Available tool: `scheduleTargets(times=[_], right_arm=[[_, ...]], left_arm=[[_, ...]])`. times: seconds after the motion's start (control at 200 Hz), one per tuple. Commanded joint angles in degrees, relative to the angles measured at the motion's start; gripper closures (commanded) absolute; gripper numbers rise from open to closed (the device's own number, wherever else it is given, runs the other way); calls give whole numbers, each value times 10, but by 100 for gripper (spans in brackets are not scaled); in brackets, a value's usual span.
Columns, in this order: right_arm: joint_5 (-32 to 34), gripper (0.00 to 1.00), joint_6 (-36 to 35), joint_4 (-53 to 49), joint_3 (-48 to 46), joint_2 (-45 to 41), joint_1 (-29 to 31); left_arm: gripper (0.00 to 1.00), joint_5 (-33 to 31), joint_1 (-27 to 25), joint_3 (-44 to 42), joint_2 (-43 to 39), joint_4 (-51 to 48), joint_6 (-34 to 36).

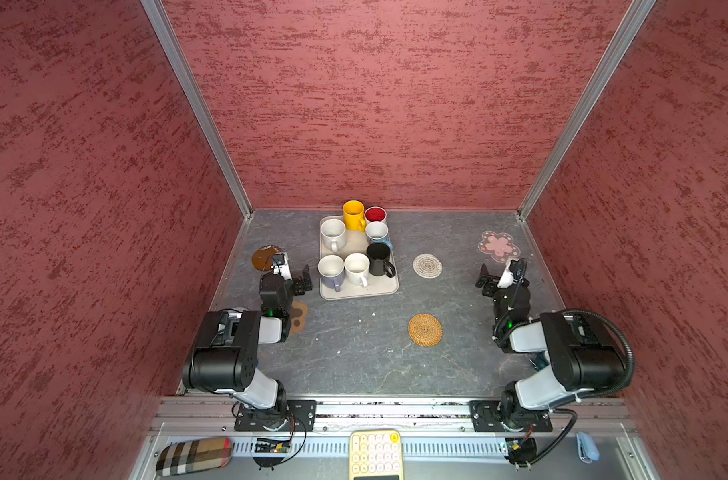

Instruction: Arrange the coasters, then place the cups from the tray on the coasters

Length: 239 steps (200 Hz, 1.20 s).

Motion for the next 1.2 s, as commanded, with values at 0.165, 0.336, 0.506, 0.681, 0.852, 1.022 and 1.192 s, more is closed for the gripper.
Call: scheduleTargets(times=[0.165, 0.336, 0.506, 0.681, 0.852, 1.022, 1.192], right_arm=[[11, 1, -3, 14, -1, -2, -1], [11, 1, -3, 14, -1, -2, -1], [11, 1, -2, 13, 0, -1, -2], [9, 1, -2, 7, 3, -1, -2], [8, 1, -2, 6, 4, -1, -2], [8, 1, -3, 18, -3, -2, -2], [26, 1, 1, 78, -39, -10, -1]], left_arm=[[0, 10, 3, 9, -3, 1, 3], [0, 10, 3, 9, -3, 1, 3], [0, 10, 2, 9, -4, 1, 3], [0, 17, 8, 12, -3, -6, 2], [0, 18, 7, 12, -4, -5, 0], [0, 17, 7, 10, -4, -3, 2], [0, -5, 4, 7, -13, -4, -5]])
